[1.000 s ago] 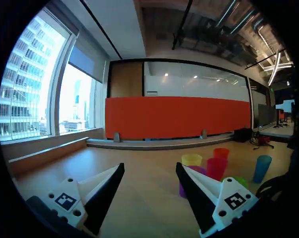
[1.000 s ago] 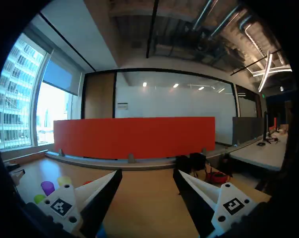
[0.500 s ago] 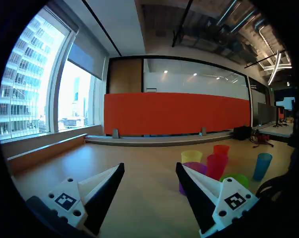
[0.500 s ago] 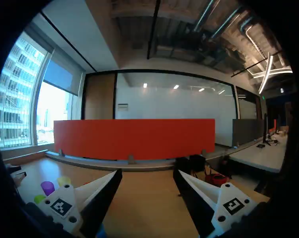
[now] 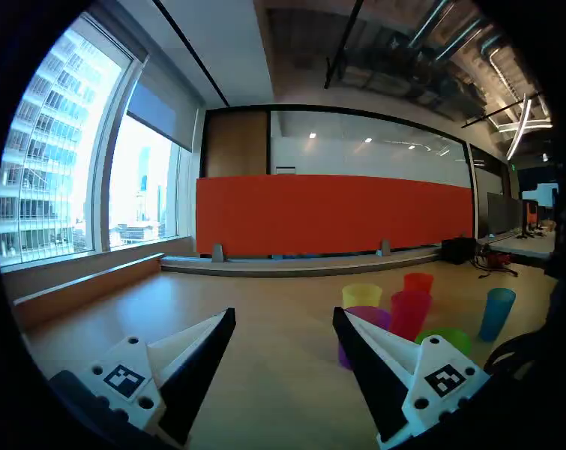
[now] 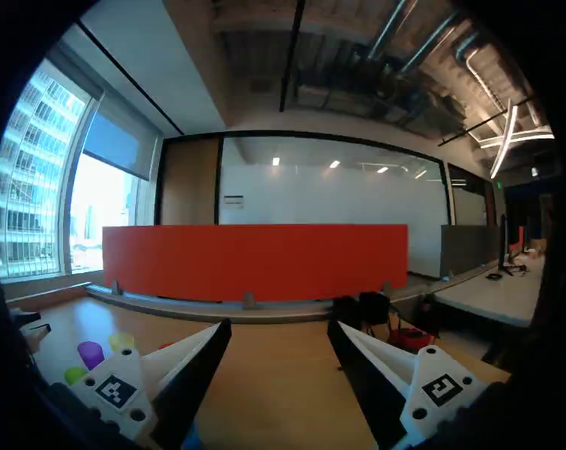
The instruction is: Pour water
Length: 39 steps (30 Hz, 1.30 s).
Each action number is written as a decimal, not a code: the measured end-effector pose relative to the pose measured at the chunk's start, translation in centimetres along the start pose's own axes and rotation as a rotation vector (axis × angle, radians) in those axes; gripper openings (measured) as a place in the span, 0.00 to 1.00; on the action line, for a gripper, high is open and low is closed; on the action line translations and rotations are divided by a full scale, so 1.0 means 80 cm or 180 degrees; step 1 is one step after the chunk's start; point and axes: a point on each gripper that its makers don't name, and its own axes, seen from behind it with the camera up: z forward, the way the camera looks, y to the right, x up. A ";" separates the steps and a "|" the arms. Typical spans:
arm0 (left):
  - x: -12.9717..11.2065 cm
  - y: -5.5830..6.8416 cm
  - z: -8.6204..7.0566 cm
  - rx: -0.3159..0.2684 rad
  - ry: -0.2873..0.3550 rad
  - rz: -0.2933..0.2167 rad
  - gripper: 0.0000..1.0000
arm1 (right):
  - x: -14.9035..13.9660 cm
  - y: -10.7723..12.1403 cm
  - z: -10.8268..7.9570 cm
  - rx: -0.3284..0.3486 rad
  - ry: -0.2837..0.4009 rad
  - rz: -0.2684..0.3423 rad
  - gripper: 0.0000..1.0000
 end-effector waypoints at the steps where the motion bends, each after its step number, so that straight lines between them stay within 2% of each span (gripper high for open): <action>1: 0.000 0.000 0.000 0.0000 0.0000 0.0001 0.96 | 0.001 0.000 0.000 0.0004 0.0005 -0.0003 1.00; 14: 0.000 0.000 -0.001 0.0001 -0.0002 0.0005 0.96 | -0.006 0.005 -0.007 0.0026 0.0068 -0.0056 1.00; 30: 0.001 0.000 -0.001 0.0000 -0.0002 0.0004 0.96 | -0.059 0.000 0.001 0.0159 0.0118 -0.0027 1.00; 39: 0.000 -0.001 -0.002 0.0000 -0.0002 0.0004 0.97 | -0.096 0.005 0.004 0.0157 0.0030 0.0017 1.00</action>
